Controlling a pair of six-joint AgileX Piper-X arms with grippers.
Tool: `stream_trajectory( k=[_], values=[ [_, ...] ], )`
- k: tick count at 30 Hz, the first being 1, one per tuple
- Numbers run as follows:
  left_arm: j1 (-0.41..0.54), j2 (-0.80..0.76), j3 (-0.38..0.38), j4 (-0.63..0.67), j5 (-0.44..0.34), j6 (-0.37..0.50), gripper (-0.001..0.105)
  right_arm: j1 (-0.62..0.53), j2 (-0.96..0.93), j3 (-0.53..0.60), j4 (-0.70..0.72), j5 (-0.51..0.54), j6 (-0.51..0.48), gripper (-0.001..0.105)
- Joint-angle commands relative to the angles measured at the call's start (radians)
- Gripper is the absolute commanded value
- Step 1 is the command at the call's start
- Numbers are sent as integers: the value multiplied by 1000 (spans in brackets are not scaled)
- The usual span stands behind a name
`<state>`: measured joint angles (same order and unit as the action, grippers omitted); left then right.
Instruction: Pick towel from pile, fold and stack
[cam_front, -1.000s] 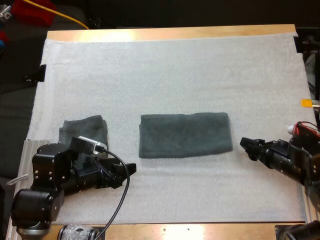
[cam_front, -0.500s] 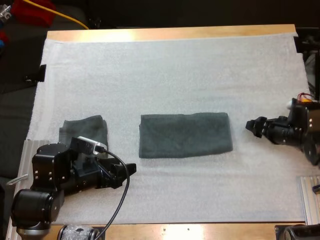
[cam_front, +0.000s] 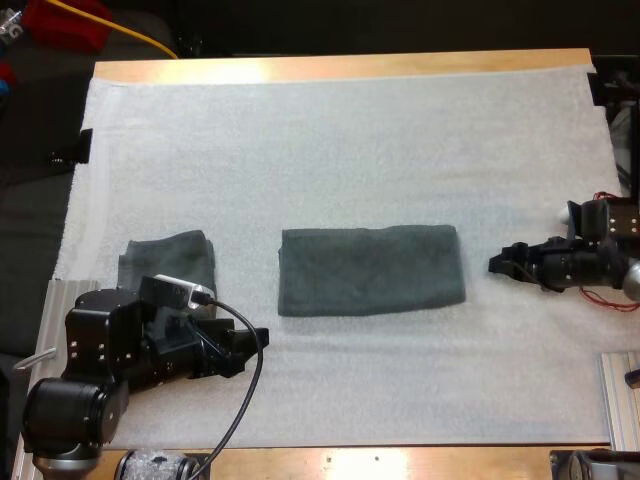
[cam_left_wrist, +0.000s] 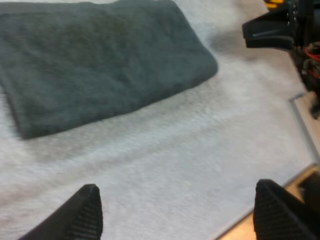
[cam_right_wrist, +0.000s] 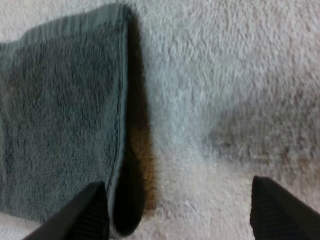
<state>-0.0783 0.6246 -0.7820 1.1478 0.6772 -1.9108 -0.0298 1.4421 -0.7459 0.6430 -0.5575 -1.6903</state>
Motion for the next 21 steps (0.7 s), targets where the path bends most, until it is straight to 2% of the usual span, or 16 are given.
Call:
stream_trajectory(
  k=[1,10,14,17,21],
  values=[
    [1,-2,-5,-11,-17,1,62,-3,9,-10,-22,-32,-18,59],
    [1,1,-5,-102,-18,-58,62,-3,94,-10,-102,-83,-13,59],
    [1,1,-5,-115,-18,-60,62,-3,125,-10,-131,-98,-11,59],
    [1,1,-5,-120,-18,-62,62,0,151,-10,-135,-147,-8,59],
    [1,1,-5,-121,-15,-66,62,12,188,-10,-144,-179,31,59]
  ],
)
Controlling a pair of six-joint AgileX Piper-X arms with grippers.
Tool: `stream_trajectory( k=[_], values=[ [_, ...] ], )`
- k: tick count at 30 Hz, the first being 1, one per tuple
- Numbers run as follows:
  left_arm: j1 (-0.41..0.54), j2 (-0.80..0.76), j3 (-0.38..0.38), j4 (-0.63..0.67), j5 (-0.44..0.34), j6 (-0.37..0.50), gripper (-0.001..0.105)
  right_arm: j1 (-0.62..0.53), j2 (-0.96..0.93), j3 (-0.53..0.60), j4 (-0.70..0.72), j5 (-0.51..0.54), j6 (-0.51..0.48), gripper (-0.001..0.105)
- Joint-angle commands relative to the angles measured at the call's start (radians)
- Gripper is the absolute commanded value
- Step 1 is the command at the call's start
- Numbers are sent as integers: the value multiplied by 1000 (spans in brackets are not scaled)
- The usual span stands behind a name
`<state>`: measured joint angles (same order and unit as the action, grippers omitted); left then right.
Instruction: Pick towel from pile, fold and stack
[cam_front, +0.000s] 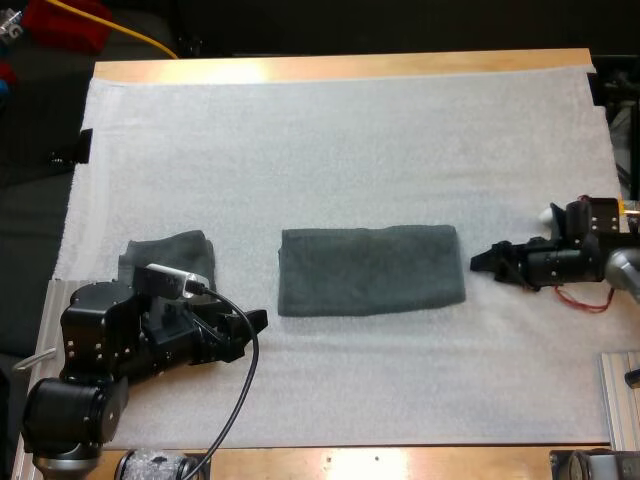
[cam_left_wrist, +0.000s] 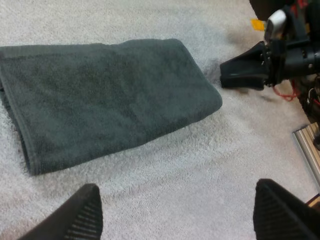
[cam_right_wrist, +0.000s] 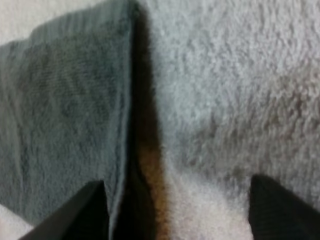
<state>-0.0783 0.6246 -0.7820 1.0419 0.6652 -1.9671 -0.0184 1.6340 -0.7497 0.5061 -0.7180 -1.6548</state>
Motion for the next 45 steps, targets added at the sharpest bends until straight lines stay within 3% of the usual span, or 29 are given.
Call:
stream_trajectory(
  k=[1,9,17,26,29,35,45],
  values=[
    [1,1,-5,-15,-3,-10,62,8,8,-7,-9,-26,4,59],
    [1,1,-5,-15,-2,-10,62,107,26,-7,-45,-21,81,59],
    [1,1,-5,-15,16,-14,62,235,56,-7,-134,40,282,59],
    [1,1,-5,-15,31,-17,62,326,115,-7,-188,-4,352,58],
    [1,1,-5,-15,44,-17,62,326,115,-7,-188,8,358,44],
    [1,1,-5,-15,44,-17,62,324,96,-7,-185,37,358,2],
    [1,1,-5,-15,44,-17,62,324,-79,-7,25,375,234,1]
  ],
)
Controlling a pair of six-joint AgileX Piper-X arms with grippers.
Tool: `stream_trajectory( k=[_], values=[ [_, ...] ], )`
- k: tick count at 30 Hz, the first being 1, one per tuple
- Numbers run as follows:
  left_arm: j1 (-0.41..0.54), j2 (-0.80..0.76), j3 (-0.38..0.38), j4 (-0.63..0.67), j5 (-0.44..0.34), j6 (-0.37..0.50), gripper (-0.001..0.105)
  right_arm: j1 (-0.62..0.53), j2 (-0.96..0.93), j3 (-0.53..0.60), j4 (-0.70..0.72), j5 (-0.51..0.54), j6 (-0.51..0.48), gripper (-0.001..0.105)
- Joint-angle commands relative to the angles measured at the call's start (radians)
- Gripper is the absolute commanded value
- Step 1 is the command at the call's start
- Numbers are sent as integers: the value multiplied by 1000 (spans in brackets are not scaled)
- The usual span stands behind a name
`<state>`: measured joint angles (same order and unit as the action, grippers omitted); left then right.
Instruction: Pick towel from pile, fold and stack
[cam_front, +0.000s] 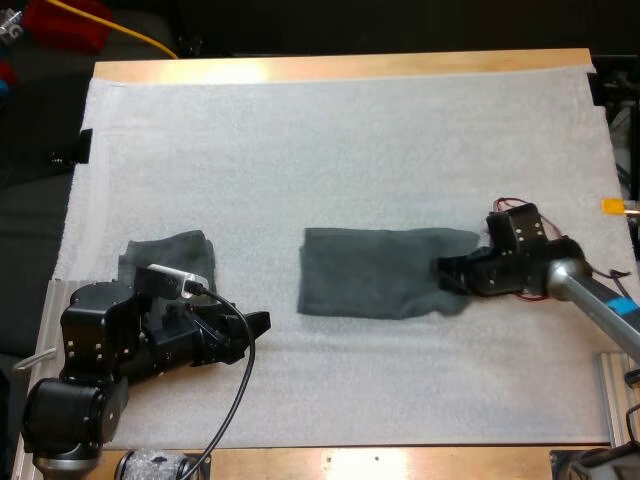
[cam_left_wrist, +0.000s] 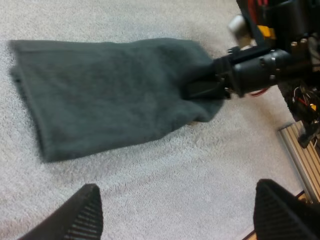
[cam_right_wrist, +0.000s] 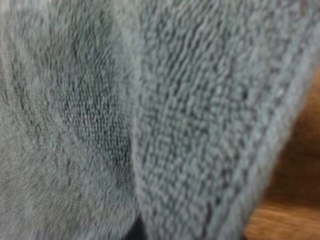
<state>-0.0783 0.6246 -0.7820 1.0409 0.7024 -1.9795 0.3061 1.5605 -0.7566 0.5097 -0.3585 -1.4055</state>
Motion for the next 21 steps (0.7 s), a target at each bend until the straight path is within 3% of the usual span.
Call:
stream_trajectory(
  k=[1,11,16,21],
  values=[
    [1,1,-5,-14,7,-5,62,-1,-28,0,61,67,-38,1],
    [1,1,-5,-14,7,-5,62,-1,-161,-50,333,511,-259,1],
    [1,1,-5,-14,7,-5,62,1,-162,-134,417,543,-308,1],
    [1,1,-5,-14,7,-5,62,42,-162,-189,452,482,-295,1]
  ],
)
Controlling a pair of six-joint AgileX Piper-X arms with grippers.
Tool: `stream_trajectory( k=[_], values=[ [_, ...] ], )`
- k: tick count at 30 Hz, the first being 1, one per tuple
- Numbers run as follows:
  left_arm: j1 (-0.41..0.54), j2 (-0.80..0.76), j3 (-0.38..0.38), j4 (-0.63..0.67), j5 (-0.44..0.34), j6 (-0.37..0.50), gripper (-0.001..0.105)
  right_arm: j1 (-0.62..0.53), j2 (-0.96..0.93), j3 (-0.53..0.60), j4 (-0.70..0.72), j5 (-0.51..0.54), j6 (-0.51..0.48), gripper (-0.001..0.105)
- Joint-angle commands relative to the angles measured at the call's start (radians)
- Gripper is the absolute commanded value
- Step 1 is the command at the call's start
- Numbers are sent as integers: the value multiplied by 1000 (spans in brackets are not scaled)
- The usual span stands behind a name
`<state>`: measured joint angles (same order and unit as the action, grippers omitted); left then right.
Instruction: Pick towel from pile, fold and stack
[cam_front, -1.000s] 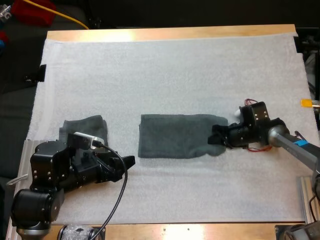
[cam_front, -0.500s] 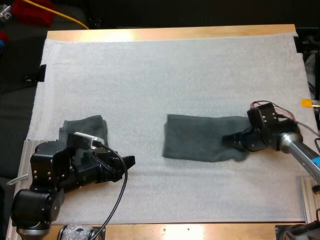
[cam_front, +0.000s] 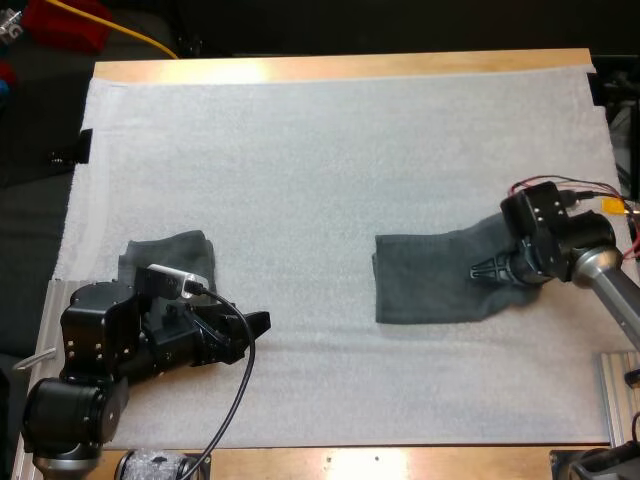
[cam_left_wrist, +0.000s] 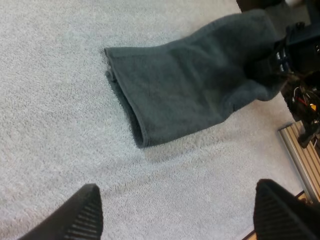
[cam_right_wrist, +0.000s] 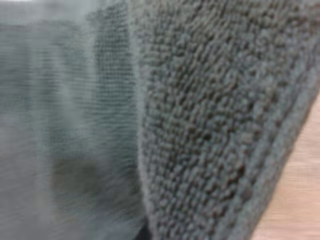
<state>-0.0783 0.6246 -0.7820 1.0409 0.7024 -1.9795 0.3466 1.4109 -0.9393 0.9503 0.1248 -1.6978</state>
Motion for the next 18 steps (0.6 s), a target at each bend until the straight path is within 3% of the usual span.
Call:
stream_trajectory(
  k=[1,10,18],
  values=[
    [1,1,-5,-14,7,-5,62,20,-12,-15,17,-42,-3,1],
    [1,1,-5,-14,7,-5,62,181,36,-23,-26,-120,122,1],
    [1,1,-5,-6,7,-5,62,207,121,-23,-141,-276,264,1]
  ],
)
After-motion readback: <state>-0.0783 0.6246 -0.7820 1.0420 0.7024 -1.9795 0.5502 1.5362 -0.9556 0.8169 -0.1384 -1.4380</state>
